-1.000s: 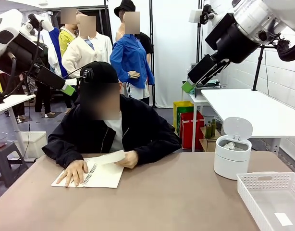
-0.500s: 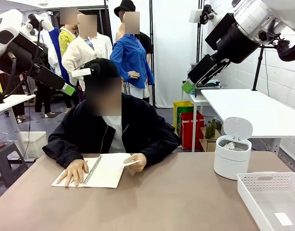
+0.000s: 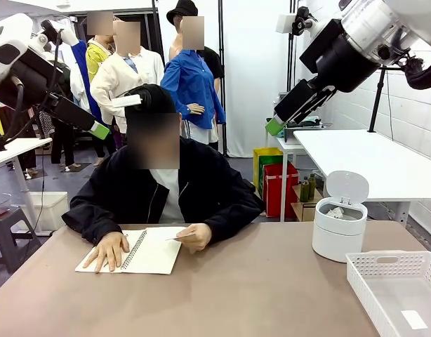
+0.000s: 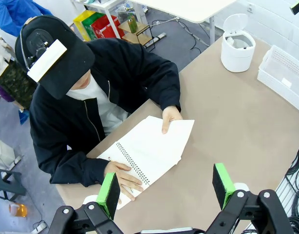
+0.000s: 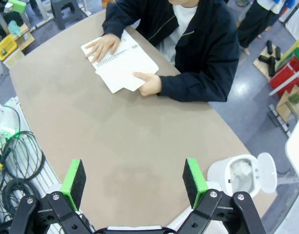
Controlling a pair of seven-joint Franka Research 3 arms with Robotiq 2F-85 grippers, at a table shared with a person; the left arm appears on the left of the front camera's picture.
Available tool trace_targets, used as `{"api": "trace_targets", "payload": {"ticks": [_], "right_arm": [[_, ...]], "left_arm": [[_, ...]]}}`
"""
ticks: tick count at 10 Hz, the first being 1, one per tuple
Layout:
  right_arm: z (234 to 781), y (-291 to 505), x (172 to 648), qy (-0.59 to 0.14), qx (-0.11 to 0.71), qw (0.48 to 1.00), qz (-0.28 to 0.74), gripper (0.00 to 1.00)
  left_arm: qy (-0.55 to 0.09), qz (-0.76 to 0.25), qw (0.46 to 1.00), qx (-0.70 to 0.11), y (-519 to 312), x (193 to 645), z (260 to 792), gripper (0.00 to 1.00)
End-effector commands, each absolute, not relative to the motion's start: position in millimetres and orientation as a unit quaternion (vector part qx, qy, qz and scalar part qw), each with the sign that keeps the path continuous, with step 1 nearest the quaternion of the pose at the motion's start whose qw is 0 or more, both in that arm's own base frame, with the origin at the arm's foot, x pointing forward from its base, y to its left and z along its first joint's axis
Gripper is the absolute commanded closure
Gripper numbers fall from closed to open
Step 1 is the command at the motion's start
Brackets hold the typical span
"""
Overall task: Sort the paper based on its condition.
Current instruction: If a person hands you a paper, place it in the Organizing basket , and if it's crumpled, put it in the Trash can.
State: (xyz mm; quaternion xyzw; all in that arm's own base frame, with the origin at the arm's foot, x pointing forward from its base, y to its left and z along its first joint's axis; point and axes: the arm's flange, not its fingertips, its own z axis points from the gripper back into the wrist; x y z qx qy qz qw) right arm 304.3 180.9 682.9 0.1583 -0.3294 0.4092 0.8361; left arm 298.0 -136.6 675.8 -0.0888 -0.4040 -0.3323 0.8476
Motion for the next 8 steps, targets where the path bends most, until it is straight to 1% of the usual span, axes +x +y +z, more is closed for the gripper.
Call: {"api": "trace_targets", "payload": {"ticks": [1, 8], "right_arm": [[682.0, 181.1, 305.3, -0.327, 0.160, 0.837, 0.408, 0.00], [682.0, 181.1, 305.3, -0.327, 0.160, 0.837, 0.408, 0.00]], "left_arm": [[-0.406, -0.331, 0.847, -0.089, -135.9, 297.9, 675.7, 0.00], [-0.406, -0.331, 0.847, -0.089, -135.9, 297.9, 675.7, 0.00]]}}
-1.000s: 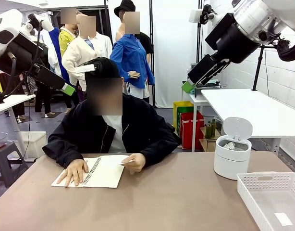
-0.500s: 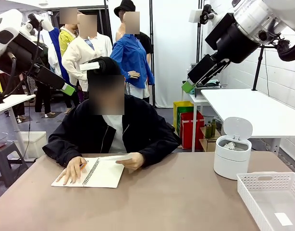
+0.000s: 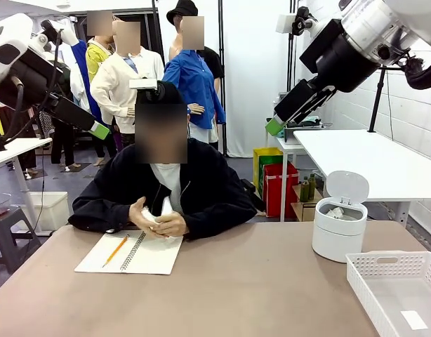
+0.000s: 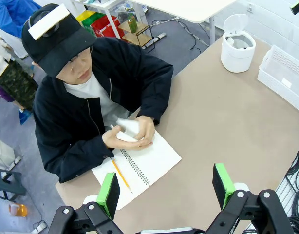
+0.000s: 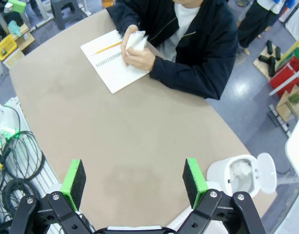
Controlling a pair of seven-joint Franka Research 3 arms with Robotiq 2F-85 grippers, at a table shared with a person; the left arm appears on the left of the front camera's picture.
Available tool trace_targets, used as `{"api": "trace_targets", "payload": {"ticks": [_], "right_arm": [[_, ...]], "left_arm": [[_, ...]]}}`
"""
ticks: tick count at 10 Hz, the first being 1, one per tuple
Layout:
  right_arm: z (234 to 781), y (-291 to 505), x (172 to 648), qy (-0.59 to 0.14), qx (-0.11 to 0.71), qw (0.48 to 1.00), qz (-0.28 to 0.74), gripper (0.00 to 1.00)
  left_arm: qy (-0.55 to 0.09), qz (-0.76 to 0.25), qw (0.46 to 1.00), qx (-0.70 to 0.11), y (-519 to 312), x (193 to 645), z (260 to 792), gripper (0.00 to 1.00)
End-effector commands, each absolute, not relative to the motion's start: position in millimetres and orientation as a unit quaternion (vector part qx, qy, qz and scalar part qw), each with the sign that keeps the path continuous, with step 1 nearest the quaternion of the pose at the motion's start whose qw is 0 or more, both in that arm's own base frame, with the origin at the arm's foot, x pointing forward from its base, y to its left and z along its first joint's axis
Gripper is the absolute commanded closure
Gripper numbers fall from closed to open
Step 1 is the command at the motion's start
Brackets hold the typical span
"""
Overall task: Sort the paper based on its condition.
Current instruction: If a person hands you a paper, place it in the Organizing basket , and if it's crumpled, put it in the Trash can.
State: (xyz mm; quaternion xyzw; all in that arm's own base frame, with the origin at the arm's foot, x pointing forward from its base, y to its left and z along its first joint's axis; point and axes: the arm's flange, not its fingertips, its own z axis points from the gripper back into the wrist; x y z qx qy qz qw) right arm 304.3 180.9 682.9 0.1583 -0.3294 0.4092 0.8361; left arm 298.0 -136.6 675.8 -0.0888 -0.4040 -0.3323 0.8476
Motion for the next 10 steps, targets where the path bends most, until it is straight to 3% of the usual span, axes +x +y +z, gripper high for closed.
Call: {"api": "trace_targets", "payload": {"ticks": [1, 10], "right_arm": [[682.0, 181.1, 305.3, -0.327, 0.160, 0.837, 0.408, 0.00], [682.0, 181.1, 305.3, -0.327, 0.160, 0.837, 0.408, 0.00]], "left_arm": [[-0.406, -0.331, 0.847, -0.089, -135.9, 297.9, 675.7, 0.00], [-0.406, -0.331, 0.847, -0.089, -135.9, 297.9, 675.7, 0.00]]}}
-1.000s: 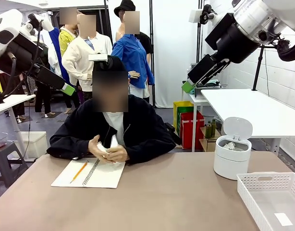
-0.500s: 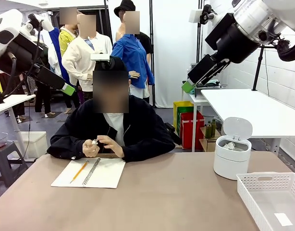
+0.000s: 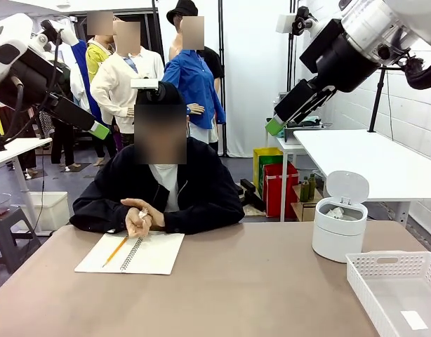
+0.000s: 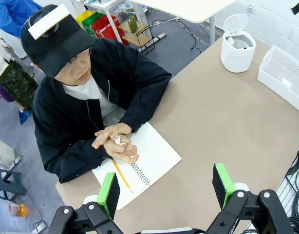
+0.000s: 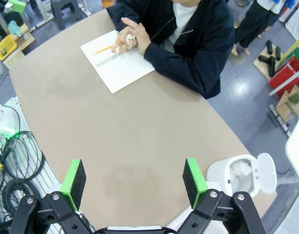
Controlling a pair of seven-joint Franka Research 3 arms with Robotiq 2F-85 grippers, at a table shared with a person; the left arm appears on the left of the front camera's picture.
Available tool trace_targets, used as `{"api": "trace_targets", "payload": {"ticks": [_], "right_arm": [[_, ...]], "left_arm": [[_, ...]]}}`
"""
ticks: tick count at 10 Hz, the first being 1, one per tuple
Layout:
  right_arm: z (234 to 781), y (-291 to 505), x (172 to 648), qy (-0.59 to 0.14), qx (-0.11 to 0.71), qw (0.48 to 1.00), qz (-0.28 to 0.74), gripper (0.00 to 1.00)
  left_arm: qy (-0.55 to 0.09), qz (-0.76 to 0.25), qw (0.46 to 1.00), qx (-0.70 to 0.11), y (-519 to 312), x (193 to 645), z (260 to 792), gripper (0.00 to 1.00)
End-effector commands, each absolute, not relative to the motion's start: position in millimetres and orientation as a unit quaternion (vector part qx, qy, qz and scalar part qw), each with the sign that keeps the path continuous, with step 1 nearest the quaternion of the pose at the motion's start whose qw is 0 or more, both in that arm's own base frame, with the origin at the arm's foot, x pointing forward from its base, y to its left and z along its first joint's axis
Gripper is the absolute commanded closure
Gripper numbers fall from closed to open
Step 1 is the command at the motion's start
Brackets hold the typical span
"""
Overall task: Sort the paper based on its condition.
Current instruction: If a person hands you a paper, place it in the Organizing basket , and if it's crumpled, put it in the Trash can.
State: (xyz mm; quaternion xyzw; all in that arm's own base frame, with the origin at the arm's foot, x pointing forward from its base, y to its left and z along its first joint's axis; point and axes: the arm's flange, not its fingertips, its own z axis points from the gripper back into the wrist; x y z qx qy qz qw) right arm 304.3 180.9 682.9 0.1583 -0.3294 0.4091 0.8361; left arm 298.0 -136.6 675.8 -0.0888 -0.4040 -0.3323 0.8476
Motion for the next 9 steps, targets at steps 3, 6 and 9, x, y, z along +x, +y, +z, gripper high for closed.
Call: {"api": "trace_targets", "payload": {"ticks": [3, 6, 9], "right_arm": [[682.0, 181.1, 305.3, -0.327, 0.160, 0.837, 0.408, 0.00], [682.0, 181.1, 305.3, -0.327, 0.160, 0.837, 0.408, 0.00], [682.0, 181.1, 305.3, -0.327, 0.160, 0.837, 0.408, 0.00]], "left_arm": [[-0.406, -0.331, 0.847, -0.089, -135.9, 297.9, 675.7, 0.00], [-0.406, -0.331, 0.847, -0.089, -135.9, 297.9, 675.7, 0.00], [-0.406, -0.331, 0.847, -0.089, -135.9, 297.9, 675.7, 0.00]]}}
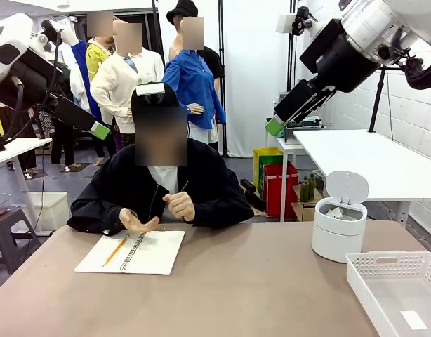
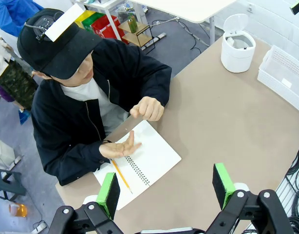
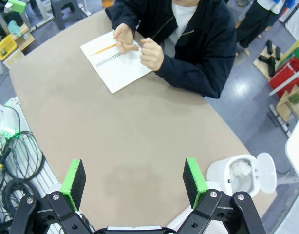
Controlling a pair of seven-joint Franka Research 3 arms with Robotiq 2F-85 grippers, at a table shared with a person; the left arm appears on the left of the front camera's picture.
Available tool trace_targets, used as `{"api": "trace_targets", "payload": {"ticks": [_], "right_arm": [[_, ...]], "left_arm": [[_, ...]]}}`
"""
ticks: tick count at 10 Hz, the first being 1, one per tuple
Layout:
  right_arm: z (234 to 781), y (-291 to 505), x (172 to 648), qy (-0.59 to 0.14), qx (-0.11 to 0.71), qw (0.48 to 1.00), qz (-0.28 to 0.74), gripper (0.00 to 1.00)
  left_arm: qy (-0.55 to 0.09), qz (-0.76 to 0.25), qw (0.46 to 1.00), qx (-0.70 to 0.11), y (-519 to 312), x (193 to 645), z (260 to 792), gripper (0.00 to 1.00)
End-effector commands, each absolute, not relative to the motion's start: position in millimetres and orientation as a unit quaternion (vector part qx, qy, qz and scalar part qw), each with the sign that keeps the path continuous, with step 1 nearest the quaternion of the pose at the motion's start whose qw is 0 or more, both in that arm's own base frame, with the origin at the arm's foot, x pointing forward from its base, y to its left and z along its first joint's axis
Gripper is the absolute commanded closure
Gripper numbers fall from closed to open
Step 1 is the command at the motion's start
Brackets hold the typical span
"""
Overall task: Sort the paper based on its condition.
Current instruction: If a person hands you a paper, place it in the Organizing basket , and if it's crumpled, put it in the Trash can.
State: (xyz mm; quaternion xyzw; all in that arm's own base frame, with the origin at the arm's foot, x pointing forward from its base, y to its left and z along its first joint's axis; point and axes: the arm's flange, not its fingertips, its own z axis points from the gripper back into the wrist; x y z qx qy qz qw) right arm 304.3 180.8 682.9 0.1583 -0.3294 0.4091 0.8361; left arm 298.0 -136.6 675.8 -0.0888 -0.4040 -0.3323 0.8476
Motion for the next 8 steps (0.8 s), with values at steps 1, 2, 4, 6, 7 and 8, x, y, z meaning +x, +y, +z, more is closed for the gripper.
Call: {"api": "trace_targets", "payload": {"ticks": [1, 2, 4, 6, 7, 8], "right_arm": [[682.0, 181.1, 305.3, -0.327, 0.160, 0.837, 0.408, 0.00], [682.0, 181.1, 305.3, -0.327, 0.160, 0.837, 0.408, 0.00], [682.0, 181.1, 305.3, -0.327, 0.160, 0.837, 0.408, 0.00], [682.0, 181.1, 305.3, -0.327, 0.160, 0.837, 0.408, 0.00], [682.0, 181.1, 305.3, -0.327, 0.160, 0.837, 0.408, 0.00], [682.0, 181.1, 305.3, -0.327, 0.160, 0.837, 0.408, 0.00]], "left_arm": [[-0.406, -0.331, 0.847, -0.089, -135.9, 297.9, 675.7, 0.00], [-0.406, -0.331, 0.847, -0.089, -135.9, 297.9, 675.7, 0.00], [-0.406, -0.331, 0.847, -0.089, -135.9, 297.9, 675.7, 0.00], [-0.406, -0.331, 0.847, -0.089, -135.9, 297.9, 675.7, 0.00], [-0.406, -0.331, 0.847, -0.089, -135.9, 297.9, 675.7, 0.00], [-0.406, -0.331, 0.847, -0.089, -135.9, 297.9, 675.7, 0.00]]}}
